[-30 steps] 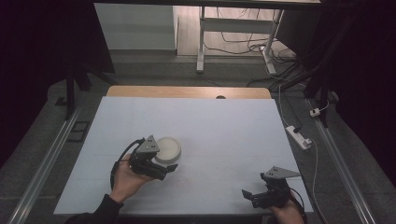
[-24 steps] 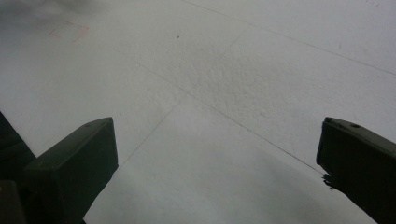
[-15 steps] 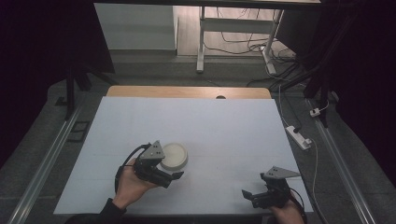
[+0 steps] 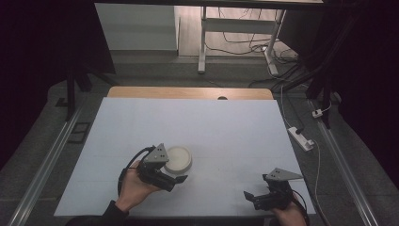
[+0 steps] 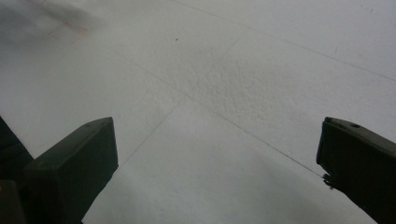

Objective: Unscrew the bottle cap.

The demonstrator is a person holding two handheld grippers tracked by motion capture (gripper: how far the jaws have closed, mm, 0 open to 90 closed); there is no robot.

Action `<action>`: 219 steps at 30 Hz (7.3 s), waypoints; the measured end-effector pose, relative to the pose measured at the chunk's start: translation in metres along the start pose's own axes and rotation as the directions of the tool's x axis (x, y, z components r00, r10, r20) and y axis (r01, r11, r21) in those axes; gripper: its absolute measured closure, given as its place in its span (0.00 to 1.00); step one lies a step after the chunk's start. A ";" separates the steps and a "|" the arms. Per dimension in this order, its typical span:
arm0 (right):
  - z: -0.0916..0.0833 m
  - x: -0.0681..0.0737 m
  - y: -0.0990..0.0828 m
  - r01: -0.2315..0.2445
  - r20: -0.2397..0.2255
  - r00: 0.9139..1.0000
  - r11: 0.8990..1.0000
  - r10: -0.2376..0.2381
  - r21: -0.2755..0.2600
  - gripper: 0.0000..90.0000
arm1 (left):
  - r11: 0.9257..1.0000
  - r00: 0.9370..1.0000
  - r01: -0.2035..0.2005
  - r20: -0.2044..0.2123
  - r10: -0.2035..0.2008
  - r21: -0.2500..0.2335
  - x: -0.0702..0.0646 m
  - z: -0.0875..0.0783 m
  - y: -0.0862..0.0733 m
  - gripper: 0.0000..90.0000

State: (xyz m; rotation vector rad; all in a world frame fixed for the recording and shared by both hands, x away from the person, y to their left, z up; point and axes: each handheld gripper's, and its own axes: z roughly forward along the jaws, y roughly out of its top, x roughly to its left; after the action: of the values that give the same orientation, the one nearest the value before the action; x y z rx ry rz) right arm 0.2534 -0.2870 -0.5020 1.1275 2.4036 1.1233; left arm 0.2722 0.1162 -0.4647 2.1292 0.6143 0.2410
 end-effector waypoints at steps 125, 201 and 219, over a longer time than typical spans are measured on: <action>0.075 0.119 0.155 0.332 -0.446 0.801 0.916 -0.400 -0.225 0.08 | 0.994 0.981 -0.112 0.155 0.113 -0.016 -0.008 0.008 0.005 0.08; 0.059 0.108 0.155 0.335 -0.432 0.792 0.898 -0.432 -0.285 0.00 | 0.993 0.989 -0.114 0.094 0.117 -0.030 -0.011 0.008 0.006 0.08; 0.067 0.142 0.147 0.254 -0.192 0.932 0.931 -0.309 -0.263 0.07 | 0.998 0.998 -0.063 0.004 0.063 -0.019 -0.013 0.009 0.007 0.08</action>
State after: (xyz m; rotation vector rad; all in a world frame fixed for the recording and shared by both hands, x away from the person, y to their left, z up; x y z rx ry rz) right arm 0.2731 -0.0869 -0.4254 0.5783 2.4152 1.4532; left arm 0.2667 0.0999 -0.4632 2.1329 0.5407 0.2753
